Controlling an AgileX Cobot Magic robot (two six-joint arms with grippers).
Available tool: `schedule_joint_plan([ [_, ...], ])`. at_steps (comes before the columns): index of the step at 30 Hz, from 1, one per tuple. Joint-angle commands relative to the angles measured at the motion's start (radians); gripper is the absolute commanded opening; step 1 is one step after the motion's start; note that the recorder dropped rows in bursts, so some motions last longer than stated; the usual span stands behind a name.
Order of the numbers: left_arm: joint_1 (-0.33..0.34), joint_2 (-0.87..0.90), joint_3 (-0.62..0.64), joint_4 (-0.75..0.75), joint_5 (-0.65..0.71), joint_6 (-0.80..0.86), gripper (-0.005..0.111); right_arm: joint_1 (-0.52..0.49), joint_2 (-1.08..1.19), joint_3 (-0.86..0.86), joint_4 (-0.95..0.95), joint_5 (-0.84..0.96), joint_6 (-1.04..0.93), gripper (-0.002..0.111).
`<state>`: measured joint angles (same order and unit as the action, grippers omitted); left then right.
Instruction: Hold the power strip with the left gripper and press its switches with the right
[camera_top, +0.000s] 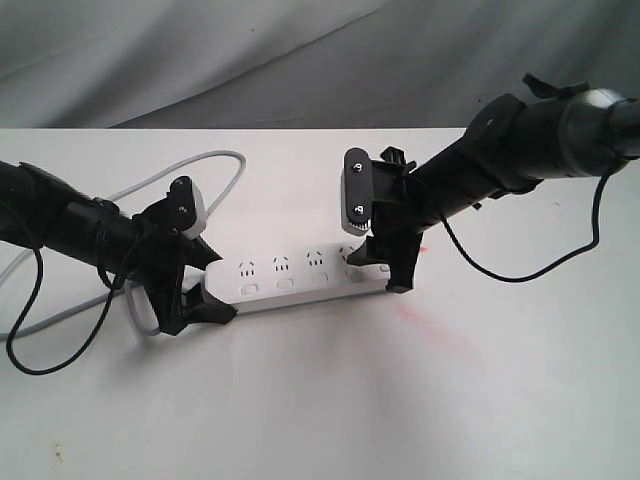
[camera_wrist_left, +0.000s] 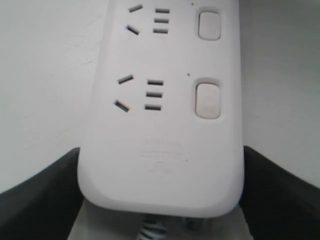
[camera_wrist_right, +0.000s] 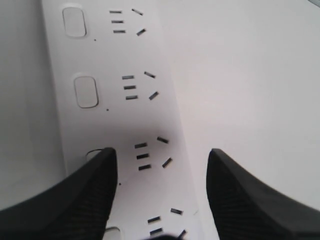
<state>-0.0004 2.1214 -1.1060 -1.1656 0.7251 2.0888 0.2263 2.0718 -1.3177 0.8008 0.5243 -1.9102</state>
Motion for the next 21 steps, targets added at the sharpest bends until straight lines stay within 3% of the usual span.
schedule_joint_plan([
  [1,-0.004,0.001,-0.005,0.001,0.009,0.004,0.052,-0.006,-0.002,0.007,-0.006,0.001,0.005,0.051],
  [21,-0.004,0.001,-0.005,0.001,0.009,0.004,0.052,-0.006,0.03,0.007,0.016,0.033,0.023,0.051],
])
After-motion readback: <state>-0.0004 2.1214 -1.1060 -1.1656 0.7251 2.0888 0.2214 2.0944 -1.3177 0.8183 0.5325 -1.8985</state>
